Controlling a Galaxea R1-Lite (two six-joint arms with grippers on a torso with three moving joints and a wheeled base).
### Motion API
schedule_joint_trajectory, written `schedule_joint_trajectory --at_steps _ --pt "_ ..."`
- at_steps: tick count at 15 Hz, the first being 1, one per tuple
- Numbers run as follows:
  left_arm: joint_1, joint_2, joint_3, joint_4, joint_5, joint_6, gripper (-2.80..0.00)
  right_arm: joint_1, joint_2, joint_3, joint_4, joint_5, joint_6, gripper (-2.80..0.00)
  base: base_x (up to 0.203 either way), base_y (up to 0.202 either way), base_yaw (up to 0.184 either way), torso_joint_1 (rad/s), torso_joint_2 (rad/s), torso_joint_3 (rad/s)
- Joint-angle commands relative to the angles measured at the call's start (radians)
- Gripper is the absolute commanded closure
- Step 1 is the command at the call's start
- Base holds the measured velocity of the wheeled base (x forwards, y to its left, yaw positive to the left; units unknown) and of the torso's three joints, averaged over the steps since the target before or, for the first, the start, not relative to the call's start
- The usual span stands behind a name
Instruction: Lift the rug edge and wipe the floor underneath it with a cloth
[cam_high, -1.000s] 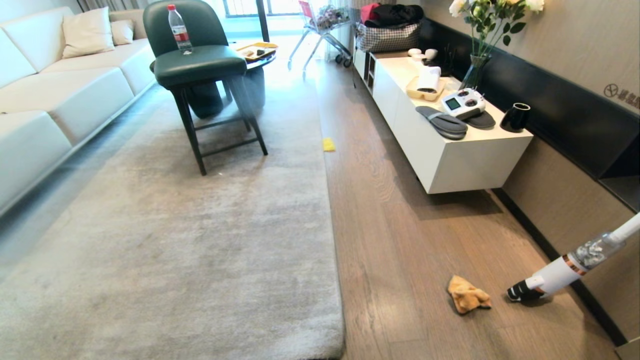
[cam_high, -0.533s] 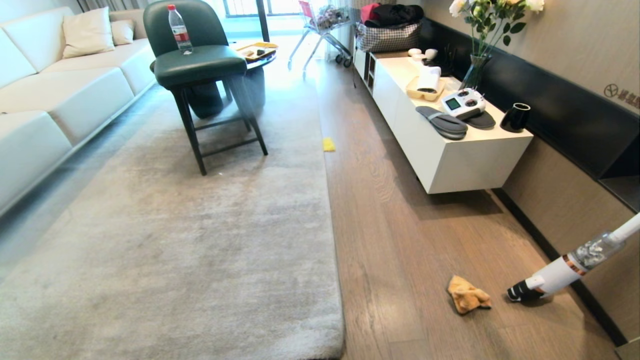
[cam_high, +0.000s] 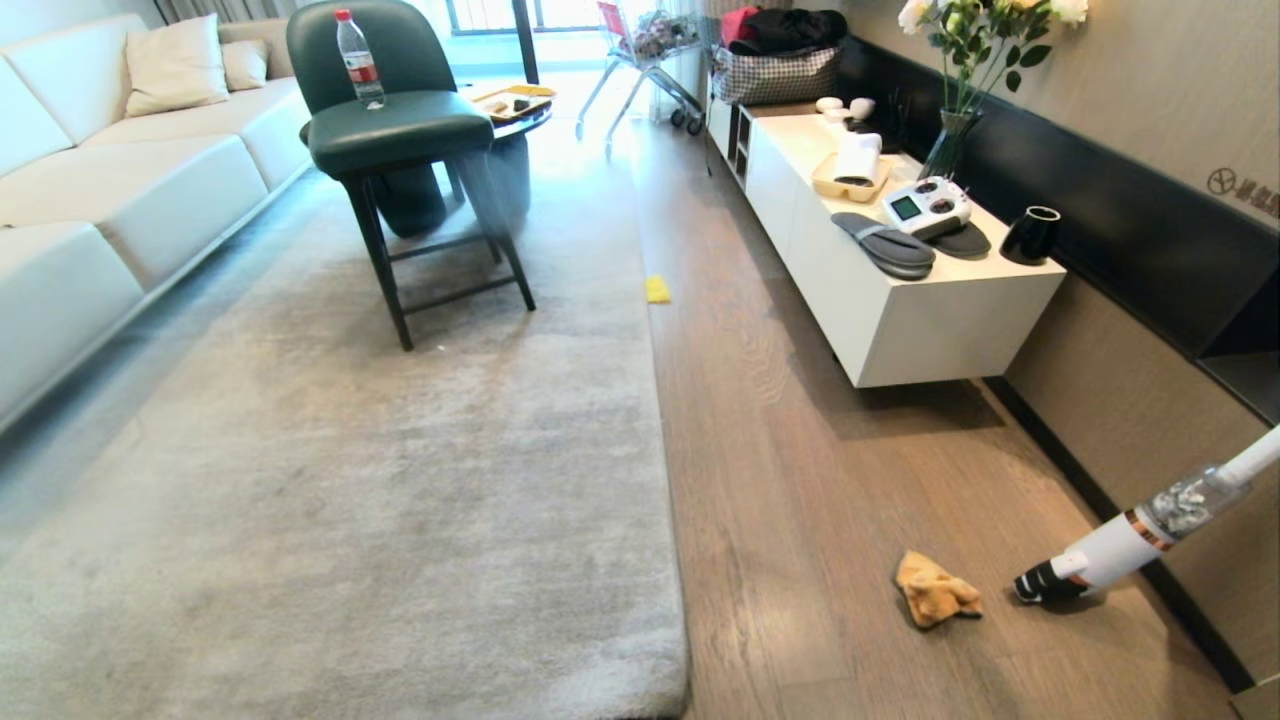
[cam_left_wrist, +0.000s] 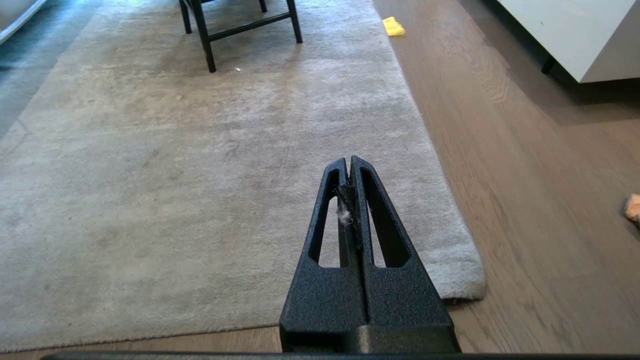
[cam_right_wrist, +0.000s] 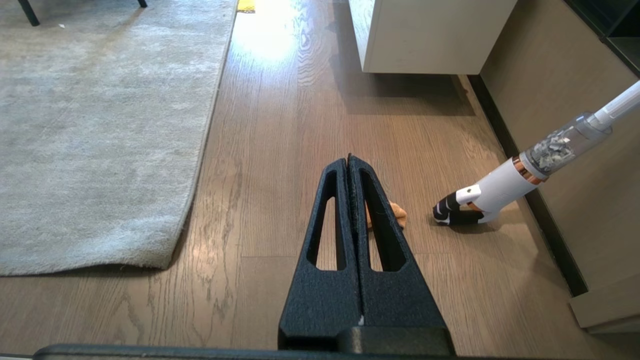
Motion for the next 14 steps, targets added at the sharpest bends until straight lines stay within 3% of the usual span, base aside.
schedule_joint_trajectory --at_steps 1,12,14 --pt "0.000 0.001 0.000 0.000 0.001 0.000 0.00 0.000 0.002 0.000 -0.001 0.001 -0.002 0.00 0.000 0.000 0.000 0.000 0.00 0.000" --pt "0.000 0.001 0.000 0.000 0.001 0.000 0.00 0.000 0.001 0.002 -0.001 -0.001 -0.013 0.00 0.000 0.000 0.000 0.000 0.00 0.000" --pt "0.000 0.001 0.000 0.000 0.001 0.000 0.00 0.000 0.000 0.002 -0.001 0.000 -0.013 0.00 0.000 0.000 0.000 -0.043 -0.23 -0.285"
